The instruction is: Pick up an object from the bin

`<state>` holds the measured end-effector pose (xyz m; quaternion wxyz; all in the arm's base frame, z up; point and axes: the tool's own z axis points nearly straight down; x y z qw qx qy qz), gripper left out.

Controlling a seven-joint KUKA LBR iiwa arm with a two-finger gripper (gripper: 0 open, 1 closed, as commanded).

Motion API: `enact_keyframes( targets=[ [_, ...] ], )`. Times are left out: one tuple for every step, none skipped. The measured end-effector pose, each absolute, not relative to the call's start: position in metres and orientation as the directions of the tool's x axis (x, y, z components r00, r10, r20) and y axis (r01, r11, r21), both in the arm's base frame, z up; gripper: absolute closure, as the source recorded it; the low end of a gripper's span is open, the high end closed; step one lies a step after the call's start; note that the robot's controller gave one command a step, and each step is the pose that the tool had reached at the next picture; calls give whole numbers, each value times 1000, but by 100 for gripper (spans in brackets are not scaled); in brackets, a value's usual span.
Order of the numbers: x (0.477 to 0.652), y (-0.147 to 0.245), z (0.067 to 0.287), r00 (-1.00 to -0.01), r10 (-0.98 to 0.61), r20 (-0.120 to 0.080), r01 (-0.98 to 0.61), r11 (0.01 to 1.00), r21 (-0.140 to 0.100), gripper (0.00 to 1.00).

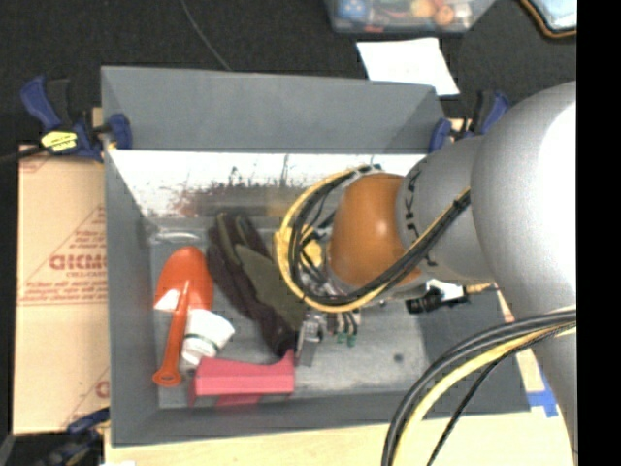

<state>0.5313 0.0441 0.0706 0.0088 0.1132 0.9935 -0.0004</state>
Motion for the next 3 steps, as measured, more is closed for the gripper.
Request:
enact_keyframes(
  targets=[
    [564, 95, 71, -915, 403, -12, 403, 915, 4, 0],
    [537, 86, 71, -933, 360, -18, 360, 933, 2, 0],
    [562, 92, 72, -918, 396, -18, 396, 918, 6, 100]
  ],
)
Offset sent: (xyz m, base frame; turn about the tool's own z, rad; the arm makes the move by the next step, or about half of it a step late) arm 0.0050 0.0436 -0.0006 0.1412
